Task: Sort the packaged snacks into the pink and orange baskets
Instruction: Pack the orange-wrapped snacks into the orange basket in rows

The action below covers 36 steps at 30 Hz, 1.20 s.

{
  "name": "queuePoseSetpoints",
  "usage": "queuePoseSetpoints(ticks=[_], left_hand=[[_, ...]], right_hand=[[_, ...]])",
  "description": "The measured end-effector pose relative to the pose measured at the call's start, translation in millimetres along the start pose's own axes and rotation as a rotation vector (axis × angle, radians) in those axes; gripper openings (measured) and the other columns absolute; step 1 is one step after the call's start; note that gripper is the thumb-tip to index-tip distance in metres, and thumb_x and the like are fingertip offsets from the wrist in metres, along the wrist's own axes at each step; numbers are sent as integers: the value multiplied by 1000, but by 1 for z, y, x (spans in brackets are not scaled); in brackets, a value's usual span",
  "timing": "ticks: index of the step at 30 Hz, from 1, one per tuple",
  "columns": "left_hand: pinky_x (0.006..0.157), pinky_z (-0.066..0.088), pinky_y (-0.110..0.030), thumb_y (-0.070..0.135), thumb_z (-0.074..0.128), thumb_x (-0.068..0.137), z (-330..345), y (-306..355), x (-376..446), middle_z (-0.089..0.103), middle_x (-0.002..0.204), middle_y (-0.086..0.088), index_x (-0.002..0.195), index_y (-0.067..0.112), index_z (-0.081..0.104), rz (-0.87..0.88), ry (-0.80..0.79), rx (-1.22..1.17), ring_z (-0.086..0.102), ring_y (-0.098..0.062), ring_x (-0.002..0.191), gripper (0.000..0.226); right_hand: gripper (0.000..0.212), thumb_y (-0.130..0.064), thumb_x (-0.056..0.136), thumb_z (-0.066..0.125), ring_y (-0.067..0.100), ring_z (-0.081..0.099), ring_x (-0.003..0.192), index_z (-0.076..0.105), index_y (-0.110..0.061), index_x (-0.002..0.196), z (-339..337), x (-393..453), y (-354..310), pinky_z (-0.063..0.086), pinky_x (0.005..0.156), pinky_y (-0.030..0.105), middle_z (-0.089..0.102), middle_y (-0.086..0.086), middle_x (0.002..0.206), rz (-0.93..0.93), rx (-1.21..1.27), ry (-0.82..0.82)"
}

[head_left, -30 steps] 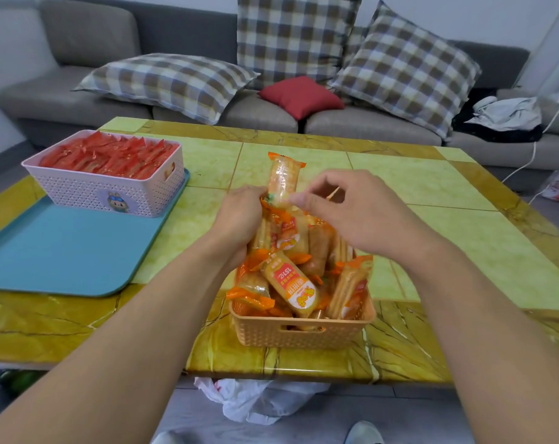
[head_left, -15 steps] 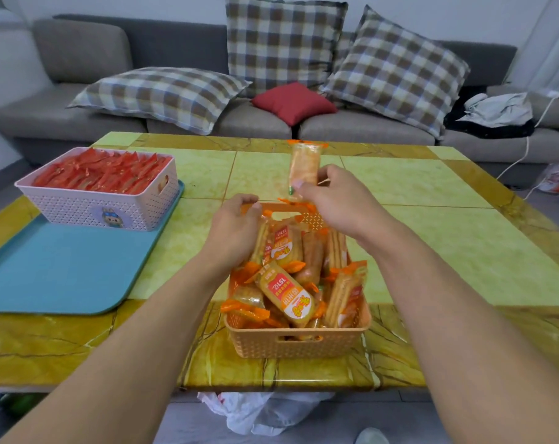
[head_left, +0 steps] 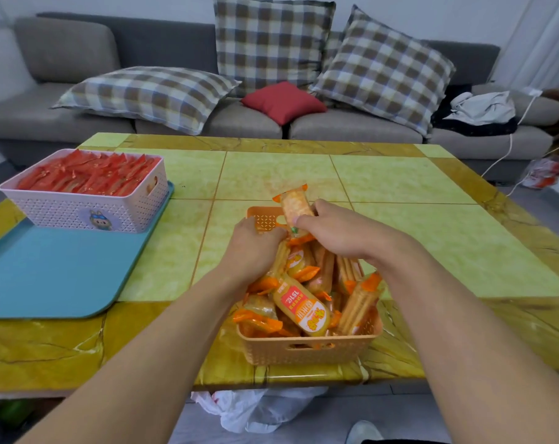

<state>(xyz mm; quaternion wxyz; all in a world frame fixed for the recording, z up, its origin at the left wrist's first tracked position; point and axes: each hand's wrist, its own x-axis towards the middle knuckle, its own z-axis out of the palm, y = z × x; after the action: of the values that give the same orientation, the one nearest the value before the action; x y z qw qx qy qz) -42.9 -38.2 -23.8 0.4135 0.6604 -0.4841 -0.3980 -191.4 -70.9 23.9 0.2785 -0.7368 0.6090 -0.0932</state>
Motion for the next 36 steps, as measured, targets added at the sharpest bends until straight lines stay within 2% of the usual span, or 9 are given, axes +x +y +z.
queuePoseSetpoints(ticks=[3, 6, 11, 15, 19, 21, 23, 26, 36], left_hand=[[100, 38, -26, 39, 66, 92, 18, 0, 0, 45, 152, -4, 153, 11, 37, 5, -78, 10, 47, -23, 136, 72], [108, 46, -38, 50, 74, 83, 28, -1, 3, 51, 147, 0, 156, 20, 32, -25, -134, -88, 56, -20, 127, 89], [97, 53, -44, 86, 52, 72, 25, 5, 17, 72, 114, 5, 122, 30, 66, -44, -120, -240, 69, -17, 104, 77], [73, 42, -20, 63, 47, 96, 18, 4, 30, 69, 94, 15, 107, 23, 72, -1, -129, -169, 63, 3, 86, 47], [109, 42, -38, 69, 69, 75, 15, 0, 38, 63, 136, -1, 117, 20, 73, 16, -303, -204, 58, -18, 127, 65], [114, 32, -36, 52, 71, 86, 16, 3, 38, 54, 139, 2, 103, 18, 78, 48, -308, -238, 42, -18, 141, 39], [119, 22, -37, 40, 71, 90, 17, 3, 38, 40, 153, 2, 94, 18, 80, 97, -289, -226, 20, -6, 150, 24], [120, 25, -40, 40, 75, 87, 16, 2, 42, 22, 166, 3, 97, 22, 77, 130, -187, -145, 22, -9, 150, 21], [101, 43, -33, 35, 84, 80, 21, -5, 49, 52, 142, 1, 121, 32, 60, 295, -66, 94, 51, -15, 127, 48]], right_hand=[[42, -54, 97, 48, 16, 56, 85, 52, -17, 118, -15, -7, 13, 36, 63, 35, 61, 2, 104, 39, -28, 57], [33, -52, 95, 56, 14, 60, 79, 52, -23, 110, -25, -12, 23, 39, 59, 33, 62, -4, 92, 26, -8, 248], [28, -27, 80, 84, 15, 62, 88, 62, -28, 97, -25, -8, 33, 48, 72, 33, 66, -10, 95, -109, -8, 369], [32, -13, 77, 85, 10, 63, 89, 63, -30, 91, -23, -2, 32, 46, 65, 23, 67, -13, 96, -233, -3, 404], [37, 6, 76, 76, 8, 64, 90, 64, -27, 87, -21, 4, 31, 56, 74, 27, 66, -10, 96, -321, 71, 443], [37, 7, 75, 74, 15, 62, 98, 63, -26, 87, -21, 6, 31, 56, 82, 36, 63, -6, 105, -345, 80, 447], [33, 6, 80, 68, 14, 60, 94, 60, -24, 90, -23, 6, 33, 52, 75, 24, 62, -3, 110, -308, 53, 387], [26, 0, 87, 60, 3, 52, 73, 55, -24, 95, -25, 8, 37, 34, 52, 16, 61, -6, 106, -241, 99, 322], [26, -16, 80, 85, 6, 65, 79, 61, -26, 81, -7, 15, 31, 53, 67, 25, 68, -10, 87, -229, 135, 446]])
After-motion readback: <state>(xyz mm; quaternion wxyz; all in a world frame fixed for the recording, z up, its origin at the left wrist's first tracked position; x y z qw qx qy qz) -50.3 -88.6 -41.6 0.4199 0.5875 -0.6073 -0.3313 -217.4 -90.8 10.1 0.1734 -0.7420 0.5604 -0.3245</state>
